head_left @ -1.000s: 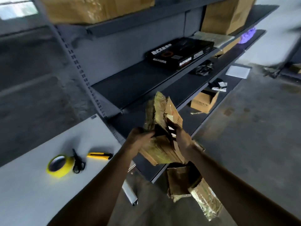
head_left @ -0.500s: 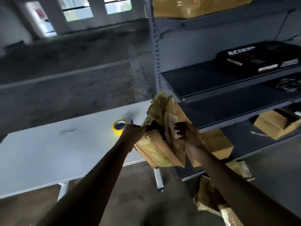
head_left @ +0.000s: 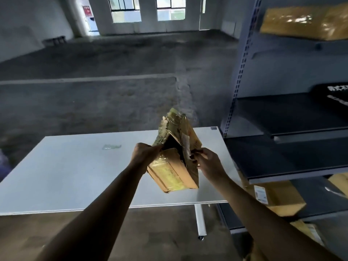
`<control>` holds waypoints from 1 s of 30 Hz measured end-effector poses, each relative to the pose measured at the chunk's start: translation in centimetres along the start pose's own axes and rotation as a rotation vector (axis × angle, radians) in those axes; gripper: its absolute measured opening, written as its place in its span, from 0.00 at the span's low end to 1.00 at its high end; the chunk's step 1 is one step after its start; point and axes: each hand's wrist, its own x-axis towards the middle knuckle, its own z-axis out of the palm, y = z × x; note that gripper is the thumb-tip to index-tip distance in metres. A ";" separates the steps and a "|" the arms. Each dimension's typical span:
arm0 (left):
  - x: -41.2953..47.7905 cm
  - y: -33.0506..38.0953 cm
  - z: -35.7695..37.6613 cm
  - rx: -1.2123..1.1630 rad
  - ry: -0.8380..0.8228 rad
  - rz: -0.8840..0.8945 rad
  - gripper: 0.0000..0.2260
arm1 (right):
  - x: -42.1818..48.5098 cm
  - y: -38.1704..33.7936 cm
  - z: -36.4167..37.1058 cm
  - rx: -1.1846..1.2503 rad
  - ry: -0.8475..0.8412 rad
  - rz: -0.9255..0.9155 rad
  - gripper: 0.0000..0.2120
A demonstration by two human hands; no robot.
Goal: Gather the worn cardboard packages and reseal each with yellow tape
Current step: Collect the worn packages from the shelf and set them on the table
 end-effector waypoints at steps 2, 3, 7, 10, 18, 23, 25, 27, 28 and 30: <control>2.3 -0.4 -1.6 -0.022 0.008 0.002 0.20 | 1.3 -0.9 2.3 -0.042 -0.011 -0.018 0.09; 3.3 -0.6 -2.4 -0.031 0.017 0.000 0.21 | 1.9 -1.3 3.3 -0.060 -0.010 -0.020 0.08; 7.4 -1.1 -4.4 -0.065 0.013 0.000 0.20 | 4.2 -2.7 7.2 -0.069 -0.006 -0.019 0.10; 9.9 -1.0 -4.8 -0.063 0.026 -0.007 0.19 | 6.3 -3.2 9.2 -0.101 -0.008 -0.017 0.08; 16.6 -0.2 -3.2 -0.048 0.091 -0.036 0.21 | 12.2 -3.6 10.9 0.015 -0.119 0.019 0.07; 21.2 1.6 -1.5 0.015 0.103 -0.047 0.21 | 17.9 -3.4 10.8 0.088 -0.178 0.039 0.08; 22.9 2.1 -0.7 0.048 0.097 -0.040 0.21 | 20.4 -3.0 10.8 0.079 -0.197 0.049 0.08; 24.4 2.4 -0.1 0.077 0.117 -0.027 0.22 | 22.8 -2.3 11.0 0.089 -0.190 0.085 0.10; 25.0 2.5 0.2 0.088 0.125 -0.022 0.22 | 23.9 -2.0 11.1 0.088 -0.185 0.103 0.10; 26.1 2.5 0.7 0.102 0.136 -0.012 0.22 | 25.7 -1.4 11.4 0.073 -0.196 0.126 0.11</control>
